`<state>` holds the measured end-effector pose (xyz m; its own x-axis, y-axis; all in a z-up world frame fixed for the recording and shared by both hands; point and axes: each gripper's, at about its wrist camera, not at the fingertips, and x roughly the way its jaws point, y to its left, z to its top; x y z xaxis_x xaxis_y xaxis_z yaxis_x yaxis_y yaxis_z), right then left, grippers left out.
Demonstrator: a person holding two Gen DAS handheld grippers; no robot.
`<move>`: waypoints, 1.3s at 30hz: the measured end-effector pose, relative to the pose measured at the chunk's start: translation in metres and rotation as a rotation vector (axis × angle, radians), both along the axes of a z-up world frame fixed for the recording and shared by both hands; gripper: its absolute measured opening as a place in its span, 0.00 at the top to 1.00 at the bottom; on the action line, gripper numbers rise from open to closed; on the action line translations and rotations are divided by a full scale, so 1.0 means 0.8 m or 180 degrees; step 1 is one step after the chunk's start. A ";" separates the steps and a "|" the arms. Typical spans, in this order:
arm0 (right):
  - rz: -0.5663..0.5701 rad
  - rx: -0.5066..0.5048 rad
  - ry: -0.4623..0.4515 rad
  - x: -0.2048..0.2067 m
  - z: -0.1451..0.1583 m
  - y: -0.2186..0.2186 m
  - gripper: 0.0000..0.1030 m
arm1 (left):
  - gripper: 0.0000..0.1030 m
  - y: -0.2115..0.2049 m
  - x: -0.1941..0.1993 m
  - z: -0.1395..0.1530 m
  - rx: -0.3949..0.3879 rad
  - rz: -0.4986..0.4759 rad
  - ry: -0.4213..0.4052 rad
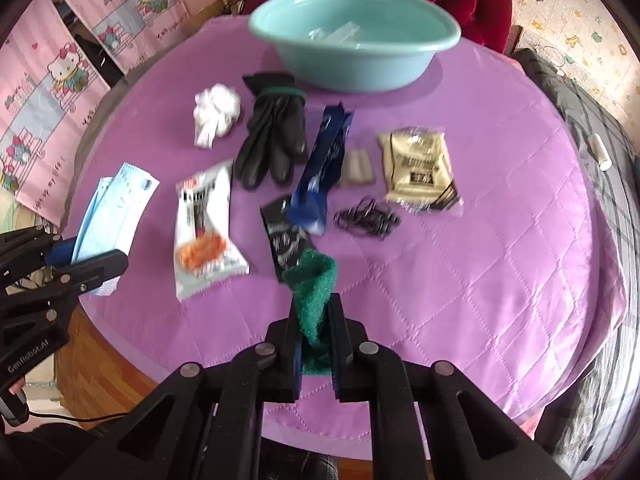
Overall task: Organize soft objects
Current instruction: 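Grasp the blue face mask with the left gripper while the right grasps the green pad, then carry mask and green pad into the teal basin and release both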
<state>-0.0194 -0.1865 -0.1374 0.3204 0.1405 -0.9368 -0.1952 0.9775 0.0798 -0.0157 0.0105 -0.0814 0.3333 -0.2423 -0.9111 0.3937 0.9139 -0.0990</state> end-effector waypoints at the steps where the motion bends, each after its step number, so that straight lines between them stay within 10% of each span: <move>1: -0.0010 -0.0004 -0.0011 0.004 0.004 -0.001 0.91 | 0.77 -0.002 0.003 0.004 -0.0007 -0.0020 -0.0017; 20: -0.0200 0.0058 -0.0349 0.105 0.094 -0.022 0.90 | 0.77 -0.059 0.096 0.076 -0.0113 -0.0315 -0.0247; 39: -0.0276 0.0194 -0.0453 0.229 0.102 -0.030 0.89 | 0.77 -0.093 0.223 0.063 -0.0025 -0.0331 -0.0334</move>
